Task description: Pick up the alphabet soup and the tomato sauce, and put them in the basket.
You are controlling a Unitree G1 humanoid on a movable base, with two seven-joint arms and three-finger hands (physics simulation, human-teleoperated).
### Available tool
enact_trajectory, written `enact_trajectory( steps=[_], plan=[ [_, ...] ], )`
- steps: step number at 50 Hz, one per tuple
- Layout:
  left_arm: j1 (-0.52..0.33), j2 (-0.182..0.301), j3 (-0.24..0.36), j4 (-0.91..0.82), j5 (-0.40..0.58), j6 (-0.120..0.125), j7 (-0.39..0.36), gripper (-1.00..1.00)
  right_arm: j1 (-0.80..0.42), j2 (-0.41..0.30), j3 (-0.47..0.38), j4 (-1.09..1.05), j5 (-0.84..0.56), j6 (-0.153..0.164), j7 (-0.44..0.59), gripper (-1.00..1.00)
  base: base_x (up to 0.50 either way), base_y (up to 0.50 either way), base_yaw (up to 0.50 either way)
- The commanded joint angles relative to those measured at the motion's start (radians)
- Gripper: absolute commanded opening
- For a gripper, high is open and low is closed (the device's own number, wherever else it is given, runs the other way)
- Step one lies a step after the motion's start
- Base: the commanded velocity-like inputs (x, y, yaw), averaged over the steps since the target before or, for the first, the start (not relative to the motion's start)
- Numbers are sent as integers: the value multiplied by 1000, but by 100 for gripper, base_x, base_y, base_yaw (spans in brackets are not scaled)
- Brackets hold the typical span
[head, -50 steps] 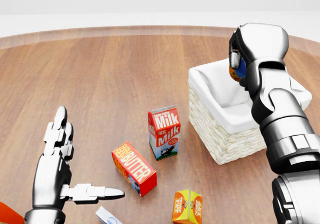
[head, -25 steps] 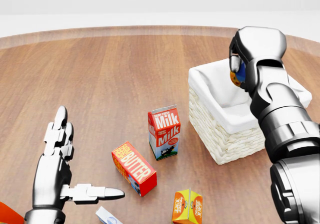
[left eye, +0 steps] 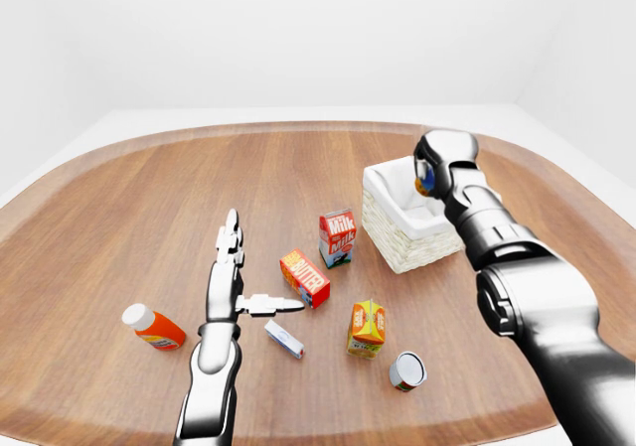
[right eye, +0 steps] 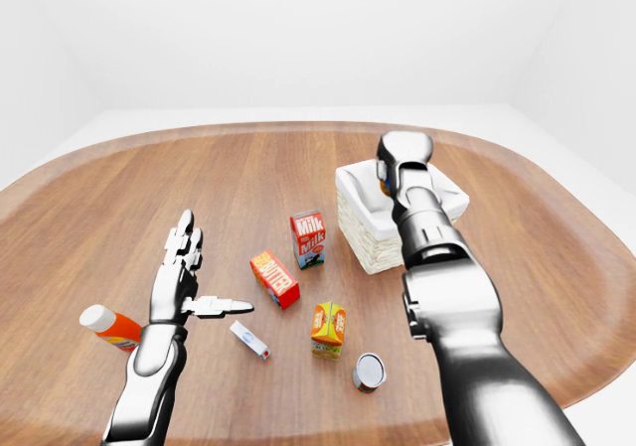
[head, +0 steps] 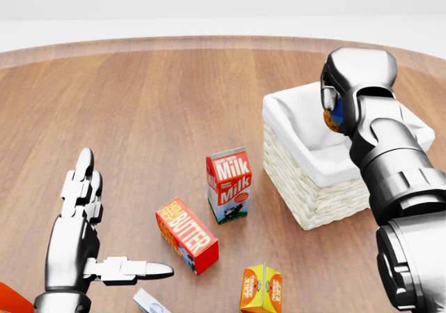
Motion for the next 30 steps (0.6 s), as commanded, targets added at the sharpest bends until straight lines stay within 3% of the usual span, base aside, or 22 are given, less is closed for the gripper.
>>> enact_trajectory(
  steps=[1,13,30],
  plan=[
    [0,-1,3,-5,-18,0,-8,100,17,-4,8,17,-20,0,-13,-100,0,0,0],
    [-1,-1,4,1,-21,0,-8,100,32,49,11,27,-42,0,-26,-100,0,0,0],
    [-1,0,4,10,-20,0,-10,100,65,62,1,30,-22,0,-46,-100,0,0,0]
  ],
)
